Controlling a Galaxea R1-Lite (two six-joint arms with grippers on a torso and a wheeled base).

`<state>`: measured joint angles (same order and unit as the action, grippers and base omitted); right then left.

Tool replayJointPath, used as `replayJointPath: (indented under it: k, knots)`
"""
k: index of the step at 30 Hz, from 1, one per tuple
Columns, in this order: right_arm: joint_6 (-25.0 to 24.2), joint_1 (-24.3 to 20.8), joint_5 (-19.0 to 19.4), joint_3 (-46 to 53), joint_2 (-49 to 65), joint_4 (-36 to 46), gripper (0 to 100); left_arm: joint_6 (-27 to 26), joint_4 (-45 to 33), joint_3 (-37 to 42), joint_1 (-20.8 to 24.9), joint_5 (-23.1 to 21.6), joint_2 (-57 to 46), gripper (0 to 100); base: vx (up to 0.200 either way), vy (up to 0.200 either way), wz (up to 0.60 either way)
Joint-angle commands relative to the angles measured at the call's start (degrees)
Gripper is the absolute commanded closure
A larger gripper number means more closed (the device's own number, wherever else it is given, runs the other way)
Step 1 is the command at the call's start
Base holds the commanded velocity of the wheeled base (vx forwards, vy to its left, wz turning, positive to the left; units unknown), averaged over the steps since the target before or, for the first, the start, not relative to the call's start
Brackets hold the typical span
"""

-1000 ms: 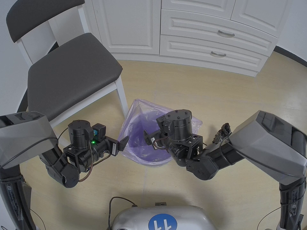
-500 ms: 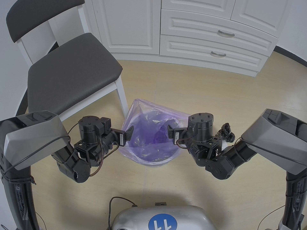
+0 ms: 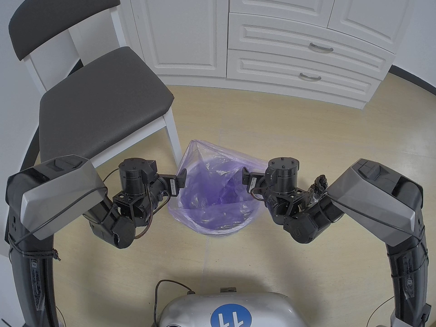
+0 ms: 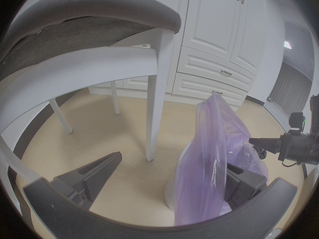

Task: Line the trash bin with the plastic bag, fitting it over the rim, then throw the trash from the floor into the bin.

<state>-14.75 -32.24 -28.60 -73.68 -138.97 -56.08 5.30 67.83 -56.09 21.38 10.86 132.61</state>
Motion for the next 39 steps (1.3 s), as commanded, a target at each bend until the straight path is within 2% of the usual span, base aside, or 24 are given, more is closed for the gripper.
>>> replayJointPath:
  k: [1,5,15,23,39]
  knots:
    - [-1.5,1.1,0.0,-4.5,-5.0,-0.1,0,0.4,0.4,-2.0,-0.6,0.0,1.3,0,0.000,0.000,0.00]
    - [-4.5,2.3,1.2,-8.5,-7.5,-1.2,0,2.5,0.3,-3.9,-1.4,0.0,1.8,0,0.000,0.000,0.00]
    - [-6.8,2.6,2.2,-13.9,-11.1,-6.6,0,2.7,-0.1,-7.5,-3.1,0.1,4.4,0,0.000,0.000,0.00]
    - [-10.1,2.7,3.1,-16.8,-12.6,-6.9,0,2.7,-0.2,-11.1,-4.1,1.9,7.4,0,0.000,0.000,0.00]
    - [-11.3,3.9,3.5,-20.3,-14.6,-6.5,0,3.9,-7.7,-16.2,-5.9,2.8,11.4,0,0.000,0.000,0.00]
